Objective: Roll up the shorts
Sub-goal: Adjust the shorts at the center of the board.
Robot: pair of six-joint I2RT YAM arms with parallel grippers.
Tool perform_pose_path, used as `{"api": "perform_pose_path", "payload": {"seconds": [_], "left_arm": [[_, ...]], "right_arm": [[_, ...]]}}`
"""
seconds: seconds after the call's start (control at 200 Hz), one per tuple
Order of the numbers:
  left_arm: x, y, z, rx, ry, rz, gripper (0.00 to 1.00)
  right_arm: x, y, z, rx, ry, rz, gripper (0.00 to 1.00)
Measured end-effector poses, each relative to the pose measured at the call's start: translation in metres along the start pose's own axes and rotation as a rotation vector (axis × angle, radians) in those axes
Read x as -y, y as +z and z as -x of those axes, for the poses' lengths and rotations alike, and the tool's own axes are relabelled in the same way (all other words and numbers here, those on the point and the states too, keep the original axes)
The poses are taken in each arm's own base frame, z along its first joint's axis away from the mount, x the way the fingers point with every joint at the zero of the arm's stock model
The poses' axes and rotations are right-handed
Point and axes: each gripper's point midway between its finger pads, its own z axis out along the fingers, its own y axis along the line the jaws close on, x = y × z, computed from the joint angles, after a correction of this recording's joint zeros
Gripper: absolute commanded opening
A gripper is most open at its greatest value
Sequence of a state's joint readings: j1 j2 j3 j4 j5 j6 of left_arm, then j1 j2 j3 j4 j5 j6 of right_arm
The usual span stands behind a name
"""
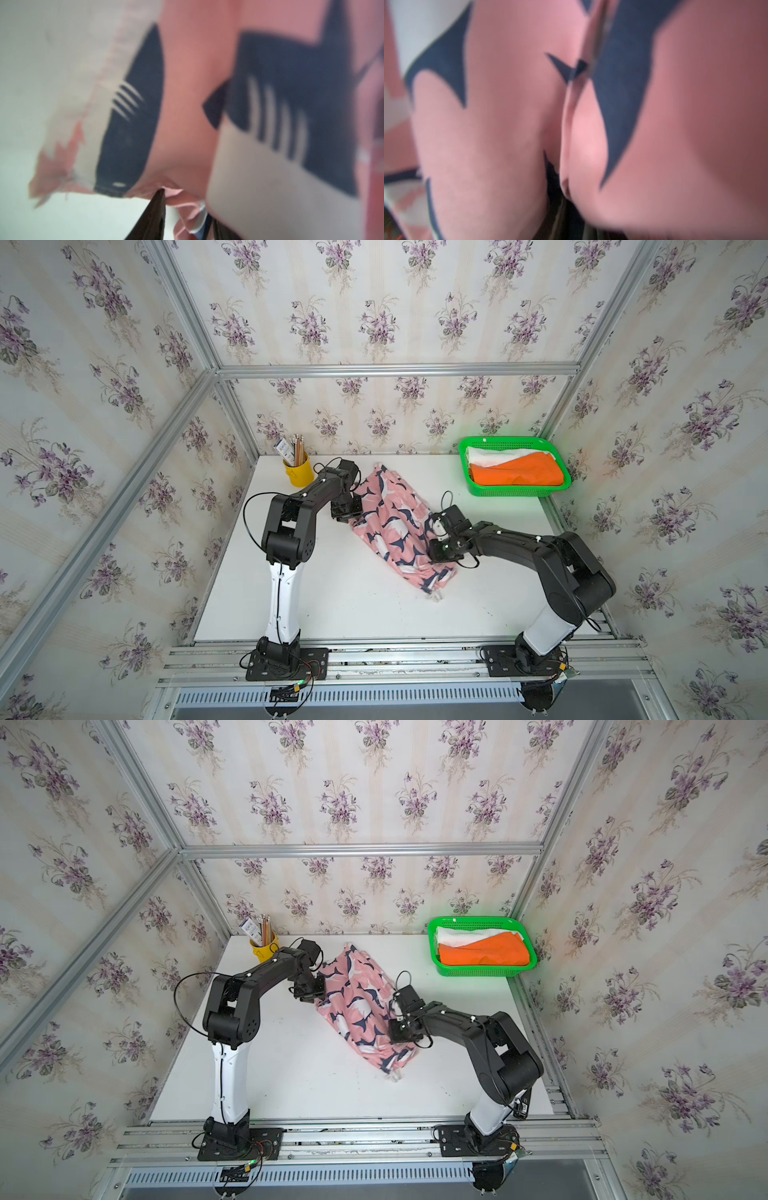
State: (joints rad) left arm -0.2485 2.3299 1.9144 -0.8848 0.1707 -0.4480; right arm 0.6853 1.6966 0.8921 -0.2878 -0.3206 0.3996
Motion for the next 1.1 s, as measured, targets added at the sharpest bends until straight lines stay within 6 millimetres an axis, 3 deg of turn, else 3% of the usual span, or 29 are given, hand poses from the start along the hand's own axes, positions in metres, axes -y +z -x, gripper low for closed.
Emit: {"api": "perform_pose_path", "payload": {"seconds": [0.035, 0.08, 0.145, 0.2, 0.29, 0.37, 0.485, 0.634, 0.749, 0.909, 1.029, 1.099], "left_arm": [[0.004, 0.000, 0.013, 0.021, 0.009, -0.009, 0.40], [0.008, -0.005, 0.025, 0.040, 0.014, -0.018, 0.41], [0.015, -0.021, 0.039, 0.081, 0.023, -0.037, 0.43], [0.022, -0.047, 0.048, 0.132, 0.030, -0.065, 0.44], [0.033, -0.092, 0.047, 0.196, 0.050, -0.098, 0.46], [0.047, -0.125, 0.032, 0.231, 0.090, -0.123, 0.46], [0.063, -0.147, -0.013, 0.212, 0.158, -0.130, 0.47], [0.099, -0.151, -0.101, 0.133, 0.309, -0.147, 0.47], [0.104, -0.130, -0.165, 0.029, 0.350, -0.128, 0.46], [0.094, -0.095, -0.239, -0.104, 0.365, -0.068, 0.46], [0.080, -0.076, -0.266, -0.158, 0.338, -0.029, 0.46], [0.071, -0.066, -0.275, -0.179, 0.322, -0.010, 0.45]], "right_arm": [[-0.020, -0.001, -0.011, -0.037, -0.003, 0.052, 0.30], [-0.037, -0.009, -0.010, -0.031, -0.008, 0.089, 0.32], [-0.066, -0.035, 0.012, 0.054, -0.034, 0.158, 0.36], [-0.080, -0.055, 0.030, 0.126, -0.043, 0.182, 0.38], [-0.077, -0.070, 0.047, 0.197, -0.041, 0.136, 0.40], [-0.048, -0.065, 0.050, 0.192, 0.003, 0.029, 0.40], [-0.007, -0.060, 0.058, 0.182, 0.055, -0.110, 0.40], [0.030, -0.049, 0.076, 0.173, 0.095, -0.171, 0.39], [0.047, -0.041, 0.102, 0.173, 0.114, -0.172, 0.38], [0.057, -0.041, 0.168, 0.248, 0.100, -0.149, 0.36], [0.063, -0.031, 0.214, 0.296, 0.084, -0.118, 0.31], [0.068, -0.018, 0.228, 0.296, 0.076, -0.106, 0.29]]}}
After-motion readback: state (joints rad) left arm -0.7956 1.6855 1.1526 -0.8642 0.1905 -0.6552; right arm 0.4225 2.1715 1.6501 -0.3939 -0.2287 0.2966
